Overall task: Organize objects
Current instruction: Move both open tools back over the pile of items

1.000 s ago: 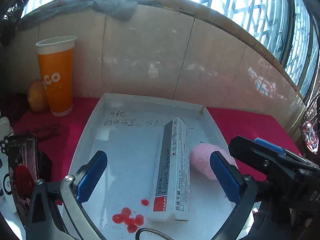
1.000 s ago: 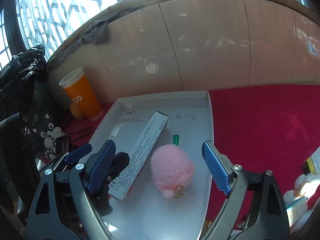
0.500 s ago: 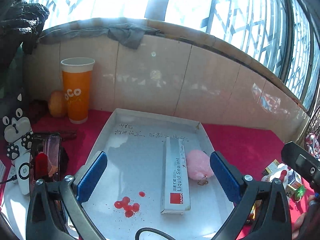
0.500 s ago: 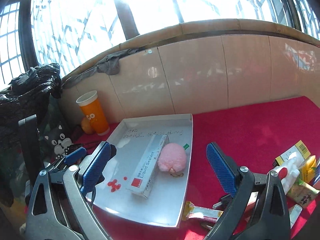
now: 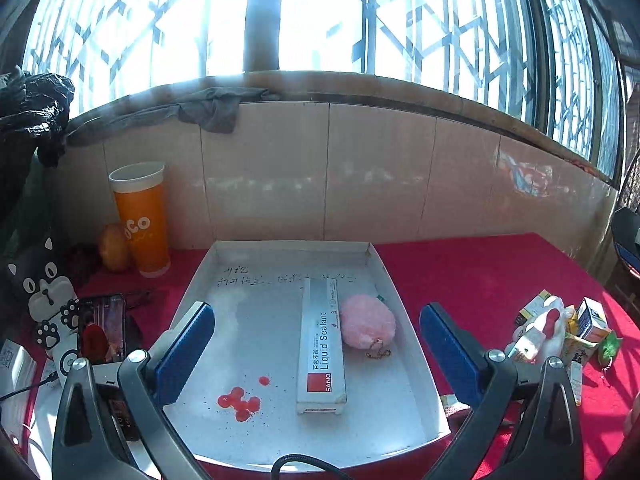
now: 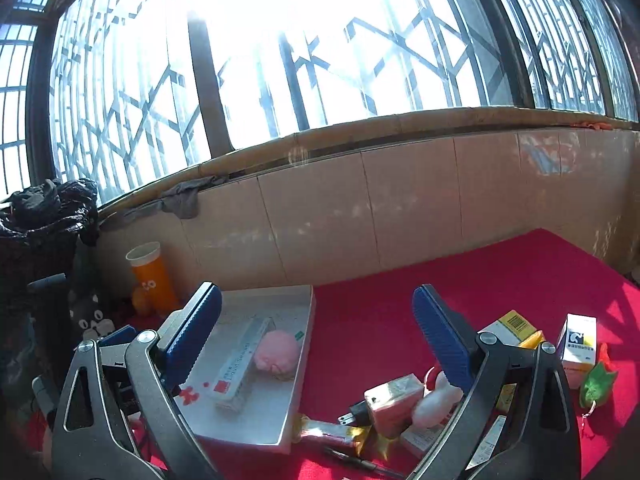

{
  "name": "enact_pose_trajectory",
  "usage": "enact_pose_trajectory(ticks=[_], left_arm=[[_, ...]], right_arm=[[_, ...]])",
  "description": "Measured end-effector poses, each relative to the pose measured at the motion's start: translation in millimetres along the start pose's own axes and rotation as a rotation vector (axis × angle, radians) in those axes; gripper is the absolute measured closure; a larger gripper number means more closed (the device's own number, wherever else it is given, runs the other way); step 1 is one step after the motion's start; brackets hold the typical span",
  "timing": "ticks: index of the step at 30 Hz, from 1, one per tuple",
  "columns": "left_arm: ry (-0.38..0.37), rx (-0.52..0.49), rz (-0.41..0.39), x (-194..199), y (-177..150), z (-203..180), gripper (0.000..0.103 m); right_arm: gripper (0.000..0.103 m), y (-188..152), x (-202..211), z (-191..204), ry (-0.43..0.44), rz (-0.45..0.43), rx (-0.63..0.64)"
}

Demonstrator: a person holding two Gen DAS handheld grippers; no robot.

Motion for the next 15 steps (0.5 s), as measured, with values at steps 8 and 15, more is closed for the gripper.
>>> enact_pose_trajectory(ticks=[8,15], left_arm=[[0.062,-0.092,0.005,6.5,-6.2,-26.5,0.0],[0.043,-0.097,0.011,14.9,-12.4,-46.1,0.0]], right_arm=[[0.006,-7.1,19.5,-43.3,-0.057,0.006,-0.041],[0.006,-17.2,32.2,-74.6,-0.103,0.02,-0.052]])
Point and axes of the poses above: each gripper's, at about its wrist camera, not at the fingertips, and x roughly against the way its jaws point, z to its left, y to its top, the point moved 7 cm from there along -x, roughly the way its jaws point, and after that the axes turned 7 degrees about y, right-handed, at the moved point
